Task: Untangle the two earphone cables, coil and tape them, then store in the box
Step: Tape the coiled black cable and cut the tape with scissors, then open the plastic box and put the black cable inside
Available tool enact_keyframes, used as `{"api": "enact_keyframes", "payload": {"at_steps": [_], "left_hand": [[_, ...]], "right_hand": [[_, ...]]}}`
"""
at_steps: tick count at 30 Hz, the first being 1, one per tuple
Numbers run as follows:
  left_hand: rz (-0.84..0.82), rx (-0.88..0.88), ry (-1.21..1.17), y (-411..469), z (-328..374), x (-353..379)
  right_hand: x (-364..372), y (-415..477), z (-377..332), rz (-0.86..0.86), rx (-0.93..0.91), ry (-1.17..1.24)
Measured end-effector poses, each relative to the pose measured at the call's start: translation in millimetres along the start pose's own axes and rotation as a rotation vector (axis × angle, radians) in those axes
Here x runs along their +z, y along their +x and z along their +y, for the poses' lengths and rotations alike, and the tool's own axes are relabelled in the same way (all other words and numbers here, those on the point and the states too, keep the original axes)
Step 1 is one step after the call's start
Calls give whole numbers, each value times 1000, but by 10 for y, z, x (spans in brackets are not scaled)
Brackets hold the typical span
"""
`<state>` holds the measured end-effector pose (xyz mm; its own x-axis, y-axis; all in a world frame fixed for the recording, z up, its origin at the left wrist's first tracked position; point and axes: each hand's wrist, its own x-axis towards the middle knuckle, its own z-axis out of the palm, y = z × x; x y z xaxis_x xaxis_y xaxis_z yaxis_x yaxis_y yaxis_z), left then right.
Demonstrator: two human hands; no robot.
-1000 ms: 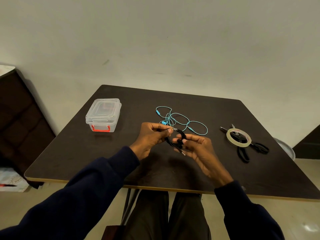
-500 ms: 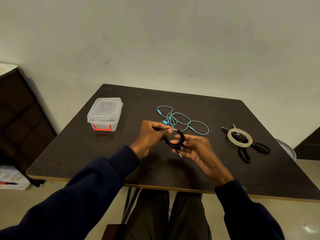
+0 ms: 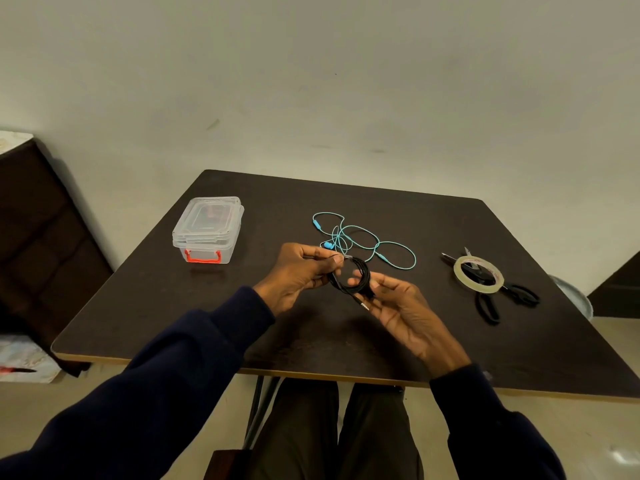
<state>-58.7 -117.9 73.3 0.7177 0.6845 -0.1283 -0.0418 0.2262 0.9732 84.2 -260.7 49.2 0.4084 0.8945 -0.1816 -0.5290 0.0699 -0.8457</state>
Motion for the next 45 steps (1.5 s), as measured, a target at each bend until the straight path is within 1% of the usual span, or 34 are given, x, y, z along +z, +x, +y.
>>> {"api": "enact_keyframes", "payload": {"at_steps": [4,8,11,14,17,24,27,29,31,32,35,37,38,39,40,41,42,43,45], "left_hand": [[-24,5,11,6,11,27],[-3,37,46,17,29,56],[41,78,107,42,36,73],[77,110,148,73,50,75],[112,127,132,82,68,63],[142,115,111,77,89,-6],[114,94,7,52,98,-89],[125,92,-59,17,87,-204],[203,127,-62,-8,48,-410],[293,188,19,-7,22,-545],[670,461,367,-32,-1,-1032],[868,563,445,-78,89,-1307],[947,571,471,-59,124,-1455],[1010,536,479,-22,161,-1601],[1038,453,458,35,190,-1743],[1028,336,415,100,211,-1871],[959,220,322,154,239,-1959],[854,120,233,191,256,-2006],[698,37,122,242,264,-2060]], "right_hand": [[-13,-12,-2,-1,20,-5],[-56,-9,5,-13,40,54],[-69,-5,12,-24,2,63],[-4,1,2,66,-82,-44],[58,23,-20,161,-162,-96],[219,110,-37,224,-213,-249],[240,176,-26,245,-250,-282],[217,218,-37,255,-247,-270],[179,245,-66,263,-234,-246],[160,256,-90,263,-233,-235],[85,273,-173,267,-239,-212],[35,280,-217,270,-235,-212],[10,286,-231,273,-235,-214],[-6,288,-239,276,-236,-215],[-15,292,-242,278,-236,-217],[-22,292,-243,281,-237,-221],[-26,296,-243,283,-237,-222],[-29,296,-249,285,-236,-222],[-37,299,-255,294,-240,-224]]}}
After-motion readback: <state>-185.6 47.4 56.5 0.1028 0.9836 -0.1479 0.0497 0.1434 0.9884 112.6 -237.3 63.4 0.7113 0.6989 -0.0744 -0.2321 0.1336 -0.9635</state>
